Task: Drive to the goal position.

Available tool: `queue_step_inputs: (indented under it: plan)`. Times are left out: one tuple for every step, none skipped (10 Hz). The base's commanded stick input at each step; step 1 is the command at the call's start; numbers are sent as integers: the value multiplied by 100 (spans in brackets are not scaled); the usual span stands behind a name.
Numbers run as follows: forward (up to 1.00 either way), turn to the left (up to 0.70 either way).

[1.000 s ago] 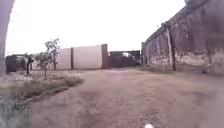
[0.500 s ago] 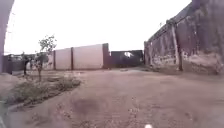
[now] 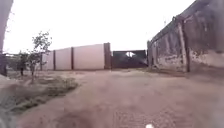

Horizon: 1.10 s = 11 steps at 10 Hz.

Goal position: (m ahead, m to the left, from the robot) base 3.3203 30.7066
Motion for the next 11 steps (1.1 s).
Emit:
queue_step_inputs:
  plan:
    - [100,0]
    - [100,0]
    - [100,0]
    - [100,0]
    - [100,0]
    - [100,0]
    - [100,0]
    - [100,0]
    - [100,0]
    - [100,0]
    - [100,0]
